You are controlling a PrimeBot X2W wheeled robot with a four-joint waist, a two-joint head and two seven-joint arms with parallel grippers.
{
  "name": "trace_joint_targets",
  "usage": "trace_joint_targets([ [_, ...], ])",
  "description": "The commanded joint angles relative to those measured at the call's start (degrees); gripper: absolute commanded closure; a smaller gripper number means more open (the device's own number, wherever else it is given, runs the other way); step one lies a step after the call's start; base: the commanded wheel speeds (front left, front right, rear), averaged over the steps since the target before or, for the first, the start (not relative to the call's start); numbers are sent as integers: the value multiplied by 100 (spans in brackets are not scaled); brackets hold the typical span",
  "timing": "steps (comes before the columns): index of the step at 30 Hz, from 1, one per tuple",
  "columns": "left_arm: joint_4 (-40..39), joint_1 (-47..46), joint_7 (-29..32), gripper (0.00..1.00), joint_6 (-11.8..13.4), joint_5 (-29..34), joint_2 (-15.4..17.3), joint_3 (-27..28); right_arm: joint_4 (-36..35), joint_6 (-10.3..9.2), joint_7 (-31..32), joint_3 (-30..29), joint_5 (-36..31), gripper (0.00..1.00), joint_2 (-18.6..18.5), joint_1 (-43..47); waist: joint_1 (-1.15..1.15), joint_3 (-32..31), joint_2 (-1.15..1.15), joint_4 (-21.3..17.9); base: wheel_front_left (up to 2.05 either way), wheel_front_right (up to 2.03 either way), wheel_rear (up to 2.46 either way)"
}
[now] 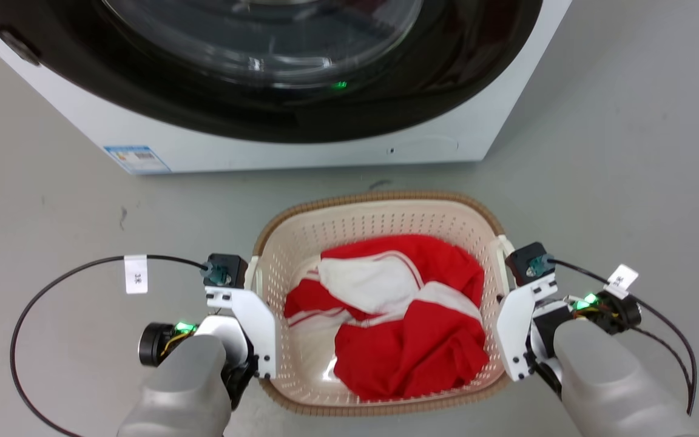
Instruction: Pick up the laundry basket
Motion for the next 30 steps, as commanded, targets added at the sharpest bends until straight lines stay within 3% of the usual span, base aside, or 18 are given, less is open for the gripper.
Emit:
trace_joint_targets([
  [1, -77, 111, 75, 100, -71, -56, -43, -91, -47, 0, 7, 120, 73, 100, 44, 53, 1, -261, 0, -13, 0, 0, 0],
  [30, -199, 1271, 514, 100, -71, -1172, 201, -1031, -198, 9, 804, 1959, 1817, 100, 1, 1102, 1, -1950, 0, -218, 0, 0, 0],
])
